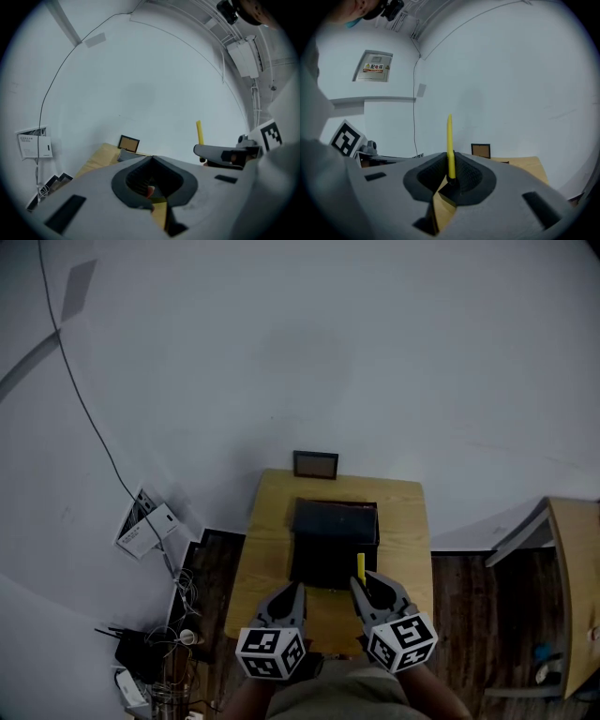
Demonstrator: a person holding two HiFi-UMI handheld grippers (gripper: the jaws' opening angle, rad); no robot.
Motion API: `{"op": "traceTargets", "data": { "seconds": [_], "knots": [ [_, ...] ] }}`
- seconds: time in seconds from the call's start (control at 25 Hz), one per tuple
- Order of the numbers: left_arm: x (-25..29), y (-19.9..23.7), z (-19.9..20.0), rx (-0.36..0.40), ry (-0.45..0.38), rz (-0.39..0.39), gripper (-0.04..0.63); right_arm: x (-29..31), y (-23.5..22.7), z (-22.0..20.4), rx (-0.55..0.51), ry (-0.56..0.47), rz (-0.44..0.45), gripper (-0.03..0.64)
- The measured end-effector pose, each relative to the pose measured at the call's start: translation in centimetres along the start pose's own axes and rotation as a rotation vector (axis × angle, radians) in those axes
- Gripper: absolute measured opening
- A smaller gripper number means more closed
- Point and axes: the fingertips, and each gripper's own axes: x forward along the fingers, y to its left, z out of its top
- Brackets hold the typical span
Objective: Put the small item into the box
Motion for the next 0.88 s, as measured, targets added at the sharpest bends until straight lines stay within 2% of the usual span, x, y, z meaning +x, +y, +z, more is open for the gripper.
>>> {"op": "traceTargets", "data": {
  "seconds": [0.32,0.68,0.88],
  "knots": [
    [4.0,1.4,-0.1,-0.027,0.005,0.058,0.003,5.0,-3.0,-1.3,-0.031,0.088,0.096,0.044],
    [7.4,3.2,-2.4,-0.089,0.05,0.123,0.003,10.1,-6.1,-6.4,-0.058,0.258,0.15,0.044],
    [8.4,3.9,-3.0,-0.107,0.069,0.132,0.003,12.7,-6.8,-10.2,-0.097,0.37,0.175,0.044]
  ]
}}
